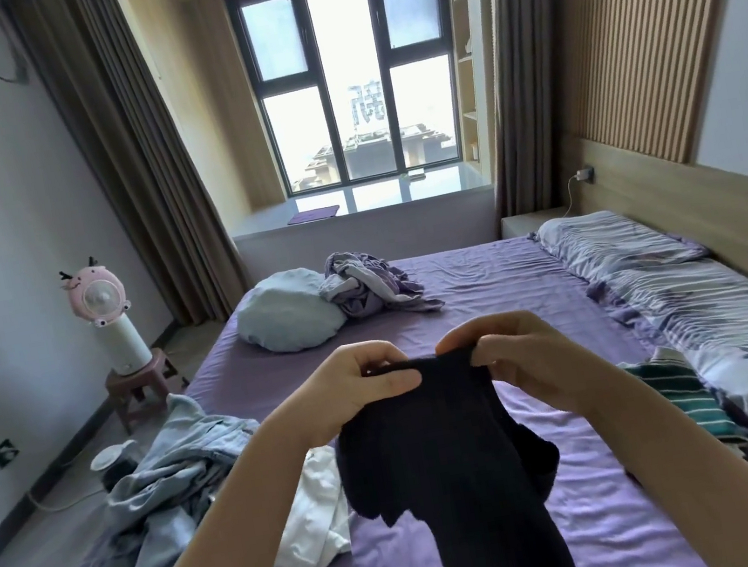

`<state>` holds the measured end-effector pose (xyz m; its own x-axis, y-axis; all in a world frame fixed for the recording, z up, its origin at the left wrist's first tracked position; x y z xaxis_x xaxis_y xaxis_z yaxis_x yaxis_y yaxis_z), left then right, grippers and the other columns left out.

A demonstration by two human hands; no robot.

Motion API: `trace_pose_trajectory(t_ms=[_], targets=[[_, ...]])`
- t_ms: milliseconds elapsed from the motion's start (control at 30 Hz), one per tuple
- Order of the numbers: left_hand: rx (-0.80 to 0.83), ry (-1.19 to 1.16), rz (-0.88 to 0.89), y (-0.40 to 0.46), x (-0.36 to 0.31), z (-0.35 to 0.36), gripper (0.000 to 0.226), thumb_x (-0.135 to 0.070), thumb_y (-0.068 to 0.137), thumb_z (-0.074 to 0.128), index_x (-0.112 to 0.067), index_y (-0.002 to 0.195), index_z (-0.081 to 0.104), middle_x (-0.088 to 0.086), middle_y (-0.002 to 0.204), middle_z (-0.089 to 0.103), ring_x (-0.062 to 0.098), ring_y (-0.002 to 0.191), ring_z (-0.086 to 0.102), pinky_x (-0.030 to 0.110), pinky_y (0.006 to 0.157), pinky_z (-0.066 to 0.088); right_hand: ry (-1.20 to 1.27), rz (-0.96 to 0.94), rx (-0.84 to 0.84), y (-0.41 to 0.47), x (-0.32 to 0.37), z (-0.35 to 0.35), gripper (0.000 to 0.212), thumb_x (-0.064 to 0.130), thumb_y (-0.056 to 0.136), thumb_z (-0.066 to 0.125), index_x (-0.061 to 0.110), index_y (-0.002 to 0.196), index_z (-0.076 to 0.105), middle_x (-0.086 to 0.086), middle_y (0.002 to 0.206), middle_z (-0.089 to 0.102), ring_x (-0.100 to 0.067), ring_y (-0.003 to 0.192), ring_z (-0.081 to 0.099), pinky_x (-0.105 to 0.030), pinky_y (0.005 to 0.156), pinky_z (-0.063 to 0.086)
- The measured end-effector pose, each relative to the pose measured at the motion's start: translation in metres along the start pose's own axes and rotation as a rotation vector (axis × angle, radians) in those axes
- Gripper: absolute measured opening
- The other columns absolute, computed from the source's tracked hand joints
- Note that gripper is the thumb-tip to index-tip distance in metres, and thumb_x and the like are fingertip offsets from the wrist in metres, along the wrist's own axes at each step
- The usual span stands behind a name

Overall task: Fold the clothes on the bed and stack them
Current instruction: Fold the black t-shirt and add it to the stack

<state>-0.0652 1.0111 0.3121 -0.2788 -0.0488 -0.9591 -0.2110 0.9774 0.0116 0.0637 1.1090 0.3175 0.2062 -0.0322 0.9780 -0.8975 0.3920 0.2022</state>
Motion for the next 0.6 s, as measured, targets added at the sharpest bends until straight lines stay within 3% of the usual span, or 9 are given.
trace_pose_trajectory(t_ms=[100,200,267,400,533,600], targets=[[0.004,-0.019,0.008,0.006,-0.012,0.005,0.02,-0.036,0.068,0.08,-0.021,0.078,0.072,0.001,0.075,0.065,0.011,0.071,0.059,0.021,0.065,0.05,-0.007,-0.016,-0.031,-0.003,0.0,-0.003,0.012,0.006,0.08,0.067,0.014,0.085,0.075,-0.003,0.083,0.069,-0.015,0.082,0.062,-0.023,0.072,0.052],[0.01,0.305,0.008,0.014,-0.021,0.012,0.032,-0.049,0.07,0.079,-0.021,0.082,0.073,0.007,0.075,0.063,0.009,0.072,0.055,0.025,0.069,0.045,-0.042,-0.061,-0.118,-0.001,-0.001,-0.007,0.024,-0.007,0.082,0.064,0.016,0.09,0.065,-0.001,0.082,0.068,-0.014,0.08,0.063,-0.021,0.072,0.052],[-0.002,0.426,0.029,0.017,-0.027,0.016,0.031,-0.045,0.074,0.077,-0.015,0.082,0.073,0.008,0.07,0.058,0.012,0.067,0.049,0.03,0.066,0.039,-0.056,-0.12,-0.153,-0.002,0.002,-0.009,0.029,-0.01,0.08,0.065,0.015,0.095,0.061,0.001,0.084,0.07,-0.012,0.084,0.065,-0.02,0.078,0.053],[-0.167,0.158,0.089,0.012,-0.047,0.007,0.008,-0.026,0.076,0.078,-0.021,0.082,0.078,0.003,0.08,0.074,0.008,0.073,0.065,0.024,0.072,0.053,-0.067,-0.109,-0.064,-0.011,-0.018,-0.011,0.037,-0.008,0.077,0.069,0.014,0.106,0.06,0.002,0.094,0.07,-0.011,0.091,0.064,-0.023,0.08,0.052],[-0.337,-0.084,0.078,0.002,-0.057,-0.026,0.012,-0.023,0.073,0.078,-0.017,0.084,0.078,0.006,0.086,0.075,0.016,0.079,0.069,0.025,0.073,0.056,-0.465,0.091,-0.058,-0.026,-0.084,-0.023,0.013,-0.009,0.082,0.065,0.004,0.086,0.065,0.002,0.075,0.056,-0.004,0.072,0.051,-0.032,0.072,0.042],[-0.445,-0.003,0.089,-0.006,-0.059,-0.05,0.007,-0.024,0.076,0.077,-0.022,0.083,0.079,0.004,0.088,0.074,0.015,0.082,0.069,0.027,0.077,0.054,-0.395,0.119,-0.111,-0.036,-0.1,-0.035,0.018,-0.013,0.084,0.057,0.004,0.076,0.061,0.003,0.067,0.049,-0.003,0.063,0.044,-0.03,0.064,0.035]])
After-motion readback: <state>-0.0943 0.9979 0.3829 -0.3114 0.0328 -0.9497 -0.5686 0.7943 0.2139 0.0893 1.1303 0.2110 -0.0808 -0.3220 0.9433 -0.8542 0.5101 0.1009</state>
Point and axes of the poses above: each hand's wrist, its own y-axis towards the middle knuckle, its own z-axis out of the palm, x = y × z, the point moved 7 cm from there along y, towards the middle knuckle
